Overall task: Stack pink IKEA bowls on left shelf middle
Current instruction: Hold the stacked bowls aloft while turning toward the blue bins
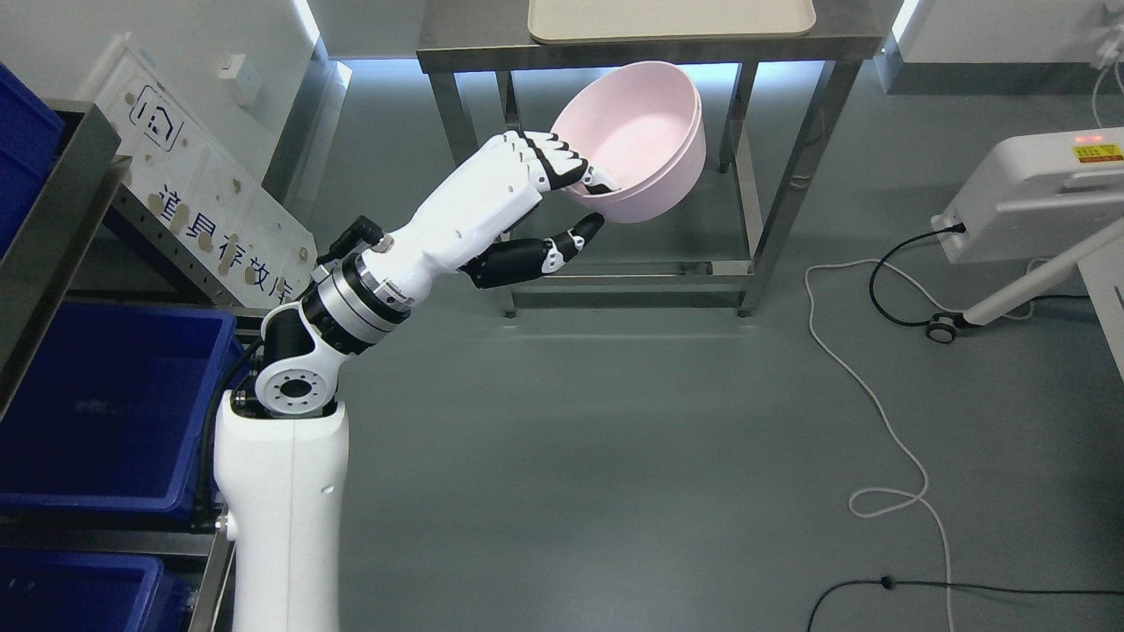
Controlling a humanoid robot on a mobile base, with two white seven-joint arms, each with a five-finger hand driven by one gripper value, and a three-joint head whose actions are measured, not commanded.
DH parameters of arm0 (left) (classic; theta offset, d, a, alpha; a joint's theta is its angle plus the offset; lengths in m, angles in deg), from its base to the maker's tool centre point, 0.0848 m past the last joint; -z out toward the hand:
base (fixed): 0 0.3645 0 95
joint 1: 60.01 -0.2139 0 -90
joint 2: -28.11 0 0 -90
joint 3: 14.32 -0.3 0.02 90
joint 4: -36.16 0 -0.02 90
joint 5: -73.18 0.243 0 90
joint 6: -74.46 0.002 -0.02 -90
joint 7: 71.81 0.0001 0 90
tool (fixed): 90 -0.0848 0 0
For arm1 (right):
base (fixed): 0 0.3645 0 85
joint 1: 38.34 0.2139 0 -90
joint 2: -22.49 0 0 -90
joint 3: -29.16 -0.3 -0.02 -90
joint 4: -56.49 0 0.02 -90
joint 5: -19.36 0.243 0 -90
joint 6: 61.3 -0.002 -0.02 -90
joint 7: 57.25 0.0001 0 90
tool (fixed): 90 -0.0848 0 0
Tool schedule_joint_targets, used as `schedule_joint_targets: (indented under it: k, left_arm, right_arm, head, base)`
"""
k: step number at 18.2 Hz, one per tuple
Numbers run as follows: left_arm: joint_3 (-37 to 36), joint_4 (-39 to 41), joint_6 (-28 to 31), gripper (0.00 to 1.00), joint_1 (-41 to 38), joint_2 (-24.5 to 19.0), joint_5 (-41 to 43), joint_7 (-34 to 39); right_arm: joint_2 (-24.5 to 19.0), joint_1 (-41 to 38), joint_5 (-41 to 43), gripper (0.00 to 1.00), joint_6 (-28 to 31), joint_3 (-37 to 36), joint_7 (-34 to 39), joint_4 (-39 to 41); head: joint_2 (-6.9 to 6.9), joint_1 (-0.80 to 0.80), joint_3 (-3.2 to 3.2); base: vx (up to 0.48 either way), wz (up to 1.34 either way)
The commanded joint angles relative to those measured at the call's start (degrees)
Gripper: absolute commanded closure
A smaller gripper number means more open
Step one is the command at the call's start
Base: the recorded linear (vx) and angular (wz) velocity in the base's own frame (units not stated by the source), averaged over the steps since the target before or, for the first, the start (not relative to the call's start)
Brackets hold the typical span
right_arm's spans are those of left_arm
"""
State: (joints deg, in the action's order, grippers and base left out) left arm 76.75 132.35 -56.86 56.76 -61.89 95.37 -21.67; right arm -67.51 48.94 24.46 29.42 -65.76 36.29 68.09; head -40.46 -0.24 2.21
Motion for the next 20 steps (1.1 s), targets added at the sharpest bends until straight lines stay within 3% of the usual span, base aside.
schedule_joint_targets:
  k: [1,20]
  left_arm:
    - [0.96,1.11,0.27,0.95,-0.41,-1.00,-1.53,-0.04]
    - [1.39,1.63,0.27,0.95,0.03,-1.00,-3.20,-0.04]
  right_arm:
    - [1.00,0.00,0.00,0.00,-0.03,0.00,-0.03,0.00]
    - [1.00,0.00,0.00,0.00,-0.03,0.00,-0.03,0.00]
  head:
    - [0.00,0.00,0.00]
    - [0.00,0.00,0.00]
  base:
    - [-0.248,-0.13]
    - [-0.221,-0.14]
